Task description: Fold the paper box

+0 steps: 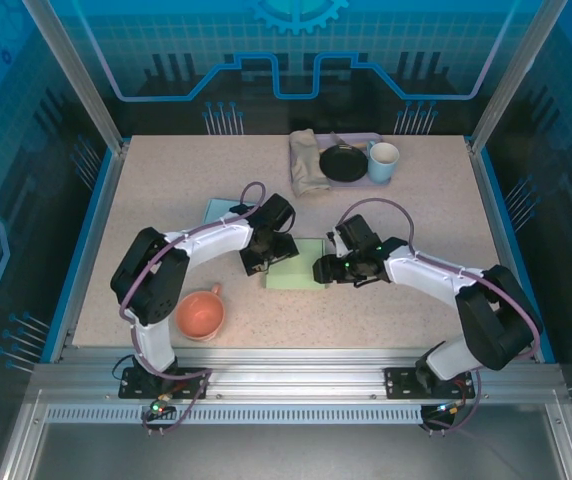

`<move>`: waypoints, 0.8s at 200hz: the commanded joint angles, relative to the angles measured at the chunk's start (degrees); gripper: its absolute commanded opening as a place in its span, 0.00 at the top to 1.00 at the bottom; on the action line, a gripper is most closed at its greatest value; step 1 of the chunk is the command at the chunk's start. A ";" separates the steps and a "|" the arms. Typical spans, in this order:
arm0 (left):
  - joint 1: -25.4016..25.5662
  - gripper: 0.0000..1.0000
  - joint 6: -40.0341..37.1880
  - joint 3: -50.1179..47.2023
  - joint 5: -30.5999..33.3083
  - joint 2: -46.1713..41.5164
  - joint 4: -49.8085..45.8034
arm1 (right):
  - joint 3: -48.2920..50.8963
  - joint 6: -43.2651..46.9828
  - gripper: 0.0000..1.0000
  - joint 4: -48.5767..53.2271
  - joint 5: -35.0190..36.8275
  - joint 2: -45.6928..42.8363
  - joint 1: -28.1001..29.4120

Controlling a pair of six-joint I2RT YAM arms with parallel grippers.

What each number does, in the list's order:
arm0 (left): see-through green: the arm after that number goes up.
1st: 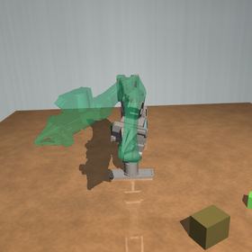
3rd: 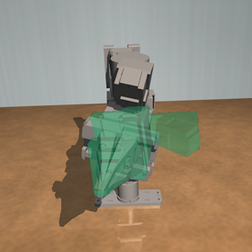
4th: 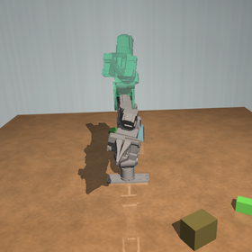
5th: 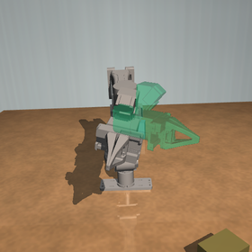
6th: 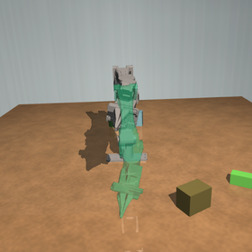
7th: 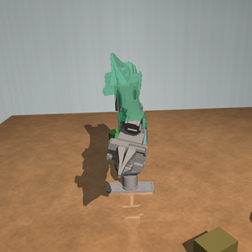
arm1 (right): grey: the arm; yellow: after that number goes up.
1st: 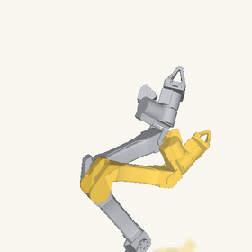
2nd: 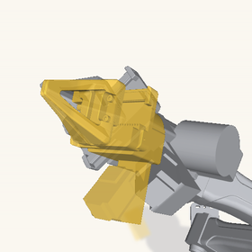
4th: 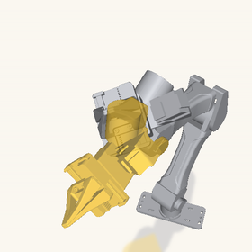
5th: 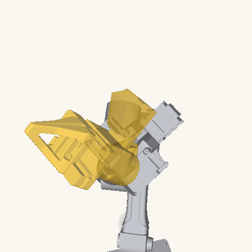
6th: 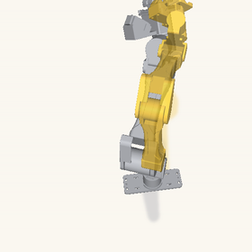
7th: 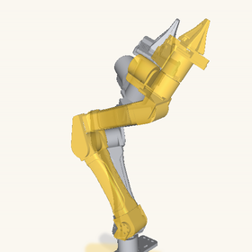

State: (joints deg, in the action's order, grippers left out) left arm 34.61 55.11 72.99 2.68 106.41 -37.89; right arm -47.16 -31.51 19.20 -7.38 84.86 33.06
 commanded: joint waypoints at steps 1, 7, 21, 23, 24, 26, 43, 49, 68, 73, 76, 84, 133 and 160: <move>0.00 0.10 0.25 -1.02 -1.35 -1.28 -4.70 | -2.19 0.46 0.42 2.18 1.95 1.28 -0.27; -0.05 0.09 0.84 -1.17 -1.72 -1.29 -5.13 | -2.29 0.48 0.42 1.88 1.81 1.86 -0.28; -0.07 0.09 2.55 -1.26 -3.17 -1.17 -5.36 | -2.33 0.18 0.42 0.81 1.43 2.91 -0.34; -0.03 0.09 2.90 -1.20 -3.26 -1.13 -5.53 | -2.26 0.12 0.42 0.72 1.43 3.04 -0.29; 0.00 0.09 2.98 -1.19 -3.32 -1.08 -5.66 | -2.29 0.08 0.42 0.69 1.41 3.08 -0.28; -0.05 0.09 3.34 -1.06 -3.63 -0.95 -5.83 | -2.32 0.05 0.42 0.60 1.40 3.22 -0.26; 0.05 0.08 5.28 -0.25 -5.61 -0.51 -6.82 | -2.50 -0.27 0.43 0.31 1.48 4.03 -0.28; 0.08 0.08 6.13 -0.03 -6.18 -0.41 -7.22 | -2.64 -0.31 0.43 0.31 1.56 4.21 -0.28; 0.08 0.07 8.55 0.63 -7.01 -0.19 -8.92 | -2.85 -0.57 0.43 0.46 1.84 4.61 -0.29; 0.03 0.06 8.87 0.81 -7.20 -0.08 -9.32 | -2.88 -0.58 0.43 0.49 1.84 4.66 -0.27; 0.09 0.06 9.11 0.89 -7.29 -0.02 -9.44 | -2.93 -0.65 0.43 0.49 1.84 4.74 -0.27; 0.10 0.06 9.85 0.95 -7.63 0.22 -10.03 | -2.92 -0.79 0.43 0.58 1.88 4.85 -0.27; 0.42 0.01 13.88 0.68 -10.38 1.61 -11.02 | -2.92 -1.74 0.43 0.10 1.93 5.49 -0.28; 0.59 0.01 17.95 -0.30 -10.72 0.90 -11.24 | -2.41 -2.49 0.43 -0.30 1.84 5.08 -0.20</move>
State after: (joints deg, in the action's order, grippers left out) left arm 34.65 68.20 73.41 -5.89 106.34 -44.69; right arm -48.56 -32.56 19.40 -6.02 89.38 32.99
